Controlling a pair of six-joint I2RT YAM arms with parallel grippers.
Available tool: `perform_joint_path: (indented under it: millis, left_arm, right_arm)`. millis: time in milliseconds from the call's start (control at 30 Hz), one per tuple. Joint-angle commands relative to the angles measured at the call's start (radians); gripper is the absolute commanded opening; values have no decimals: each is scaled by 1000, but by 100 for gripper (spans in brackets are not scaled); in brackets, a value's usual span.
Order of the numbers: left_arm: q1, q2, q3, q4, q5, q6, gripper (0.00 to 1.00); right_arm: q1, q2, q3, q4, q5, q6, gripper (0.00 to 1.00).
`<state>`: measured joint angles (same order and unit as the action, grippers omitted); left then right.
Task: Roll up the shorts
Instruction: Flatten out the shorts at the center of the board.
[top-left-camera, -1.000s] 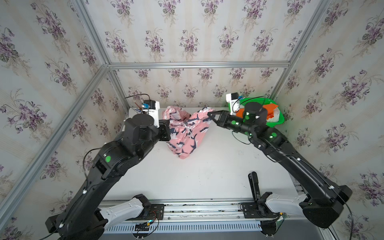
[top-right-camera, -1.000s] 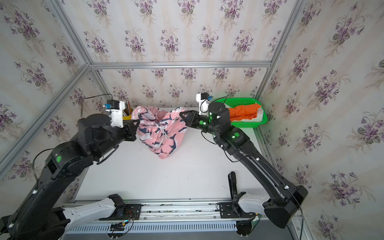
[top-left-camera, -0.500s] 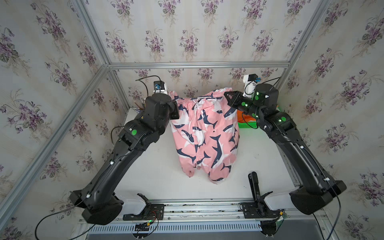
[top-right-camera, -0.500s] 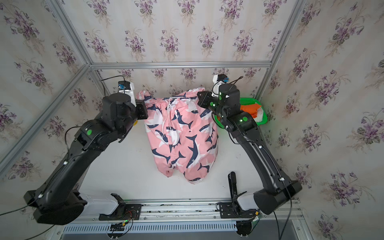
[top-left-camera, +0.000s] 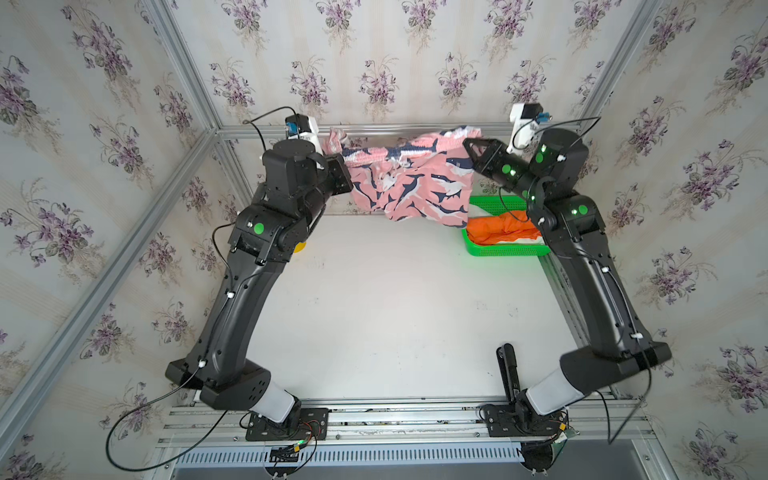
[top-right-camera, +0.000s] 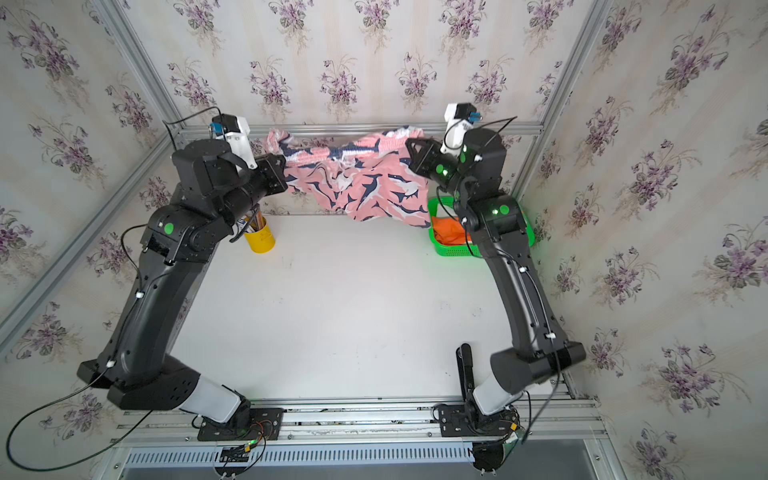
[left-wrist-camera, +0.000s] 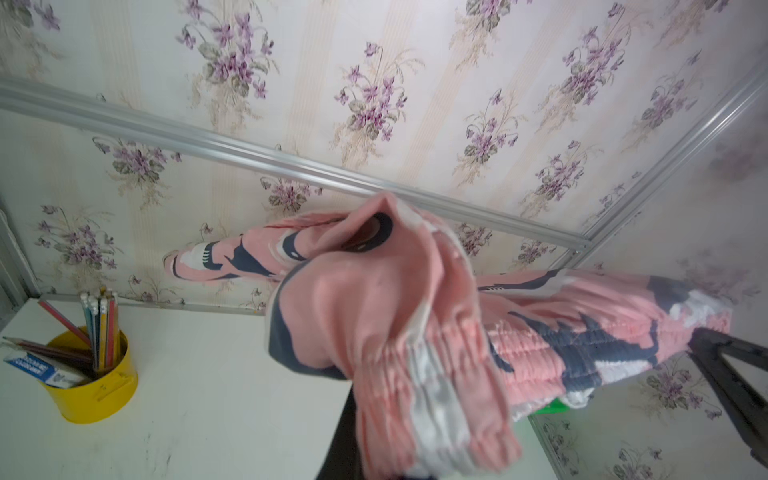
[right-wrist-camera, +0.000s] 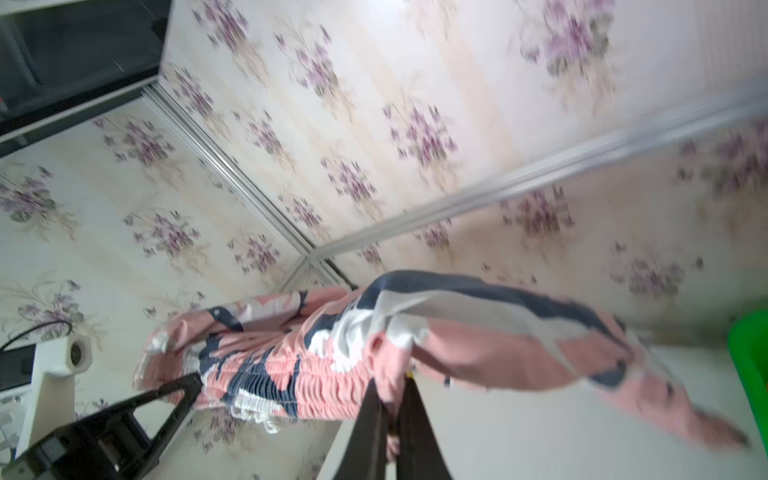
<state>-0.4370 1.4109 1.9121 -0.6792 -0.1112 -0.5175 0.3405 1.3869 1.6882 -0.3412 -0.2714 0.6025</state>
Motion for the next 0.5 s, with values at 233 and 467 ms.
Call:
perform_joint_path:
  millis: [233,467]
  left_arm:
    - [1,-455,-1119,51,107,-330,8]
    - [8,-487,-1415,50,51,-415,10]
  right_arm:
    - [238,-576,-1232,184,63,268,0]
    - [655,-628,-1493,387,138,494,0]
